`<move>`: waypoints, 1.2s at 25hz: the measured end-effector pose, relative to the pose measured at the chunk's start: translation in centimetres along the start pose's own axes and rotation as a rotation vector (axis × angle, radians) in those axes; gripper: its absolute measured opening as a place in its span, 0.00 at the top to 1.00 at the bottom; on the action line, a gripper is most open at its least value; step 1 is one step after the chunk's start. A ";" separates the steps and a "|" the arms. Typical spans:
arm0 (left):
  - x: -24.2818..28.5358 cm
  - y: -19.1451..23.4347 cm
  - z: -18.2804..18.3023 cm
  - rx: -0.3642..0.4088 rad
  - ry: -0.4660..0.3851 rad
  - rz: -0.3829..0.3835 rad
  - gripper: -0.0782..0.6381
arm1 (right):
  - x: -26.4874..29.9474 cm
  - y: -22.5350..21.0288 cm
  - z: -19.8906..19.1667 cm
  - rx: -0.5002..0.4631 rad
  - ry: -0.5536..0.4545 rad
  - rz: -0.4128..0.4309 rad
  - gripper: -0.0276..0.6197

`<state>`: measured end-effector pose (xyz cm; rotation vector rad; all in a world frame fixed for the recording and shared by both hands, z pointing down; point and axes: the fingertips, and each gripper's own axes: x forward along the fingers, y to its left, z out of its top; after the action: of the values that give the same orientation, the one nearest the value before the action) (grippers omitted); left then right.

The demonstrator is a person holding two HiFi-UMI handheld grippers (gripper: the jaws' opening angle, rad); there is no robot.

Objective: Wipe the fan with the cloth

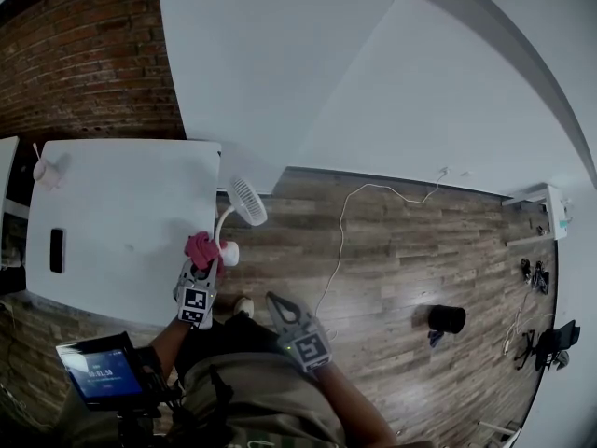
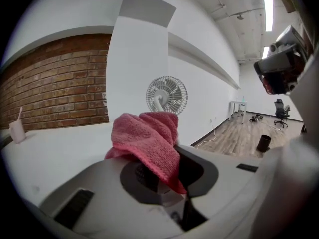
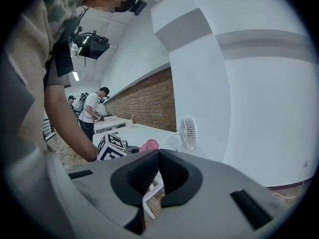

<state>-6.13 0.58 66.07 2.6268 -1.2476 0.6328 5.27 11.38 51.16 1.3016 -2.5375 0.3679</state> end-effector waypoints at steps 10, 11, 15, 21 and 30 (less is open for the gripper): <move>-0.1 0.3 -0.4 -0.001 0.004 -0.006 0.79 | 0.3 0.2 -0.4 -0.002 0.009 0.013 0.95; -0.2 0.4 -0.4 0.001 0.005 -0.001 0.79 | 0.3 0.3 -0.3 -0.005 0.010 0.013 0.95; -0.9 1.1 -0.7 0.012 0.015 0.021 0.79 | 0.3 0.6 -0.2 -0.004 0.008 0.014 0.95; -1.0 2.6 -2.0 -0.033 0.011 0.033 0.79 | 0.4 0.8 -0.4 -0.009 0.010 0.022 0.95; -1.4 3.5 -2.4 -0.038 -0.009 0.052 0.79 | 0.8 -0.1 -1.3 0.072 -0.012 -0.038 0.95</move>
<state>-10.33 0.15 67.50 2.5772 -1.3216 0.6003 5.06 11.19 52.65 1.3795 -2.5271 0.4487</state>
